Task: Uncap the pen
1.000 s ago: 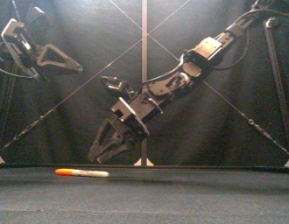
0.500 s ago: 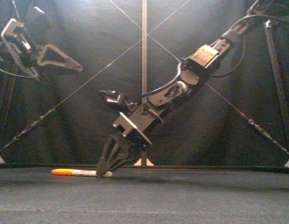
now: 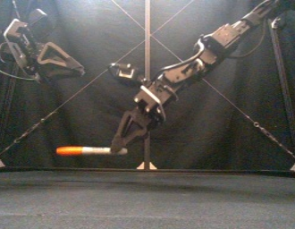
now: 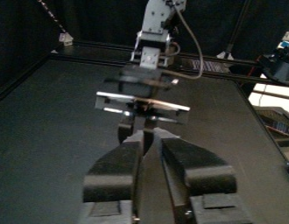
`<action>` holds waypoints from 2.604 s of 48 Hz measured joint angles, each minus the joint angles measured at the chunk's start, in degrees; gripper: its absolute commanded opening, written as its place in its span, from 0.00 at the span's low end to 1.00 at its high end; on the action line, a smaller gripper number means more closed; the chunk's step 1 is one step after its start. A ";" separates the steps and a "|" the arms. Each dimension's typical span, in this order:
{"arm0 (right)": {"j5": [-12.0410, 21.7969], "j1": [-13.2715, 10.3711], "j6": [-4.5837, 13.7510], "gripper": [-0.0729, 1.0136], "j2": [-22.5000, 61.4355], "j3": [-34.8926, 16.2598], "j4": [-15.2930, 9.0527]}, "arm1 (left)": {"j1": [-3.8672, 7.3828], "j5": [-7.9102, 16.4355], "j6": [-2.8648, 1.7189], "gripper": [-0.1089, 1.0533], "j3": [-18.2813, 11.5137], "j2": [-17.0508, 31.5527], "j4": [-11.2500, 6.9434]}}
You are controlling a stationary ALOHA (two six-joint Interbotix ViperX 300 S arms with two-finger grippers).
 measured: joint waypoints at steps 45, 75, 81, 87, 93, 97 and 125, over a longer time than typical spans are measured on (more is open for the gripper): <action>-0.26 0.09 -0.26 0.54 -10.28 0.53 -4.31 | -0.44 4.04 -0.18 0.92 0.09 -0.09 -3.16; -3.78 0.26 -0.53 0.54 -11.78 2.29 -4.57 | 0.53 4.31 -0.18 0.84 0.18 0.00 -4.66; -4.04 0.26 -0.35 0.54 -11.87 2.29 -4.48 | 0.88 4.57 -0.09 0.71 0.18 -0.09 -4.66; -4.13 0.26 -0.62 0.54 -11.87 2.29 -4.57 | 0.97 5.36 0.00 0.55 0.18 0.00 -4.66; -4.13 0.09 -0.53 0.54 -11.87 2.37 -4.57 | 0.88 6.15 0.00 0.44 0.18 -0.09 -4.66; -4.13 0.18 -0.53 0.54 -12.13 2.64 -4.66 | 0.88 6.24 0.09 0.42 0.18 -0.18 -4.66; -7.47 0.18 -0.26 0.54 -23.55 14.85 -3.87 | 0.44 6.68 0.09 0.42 1.49 -3.25 -4.66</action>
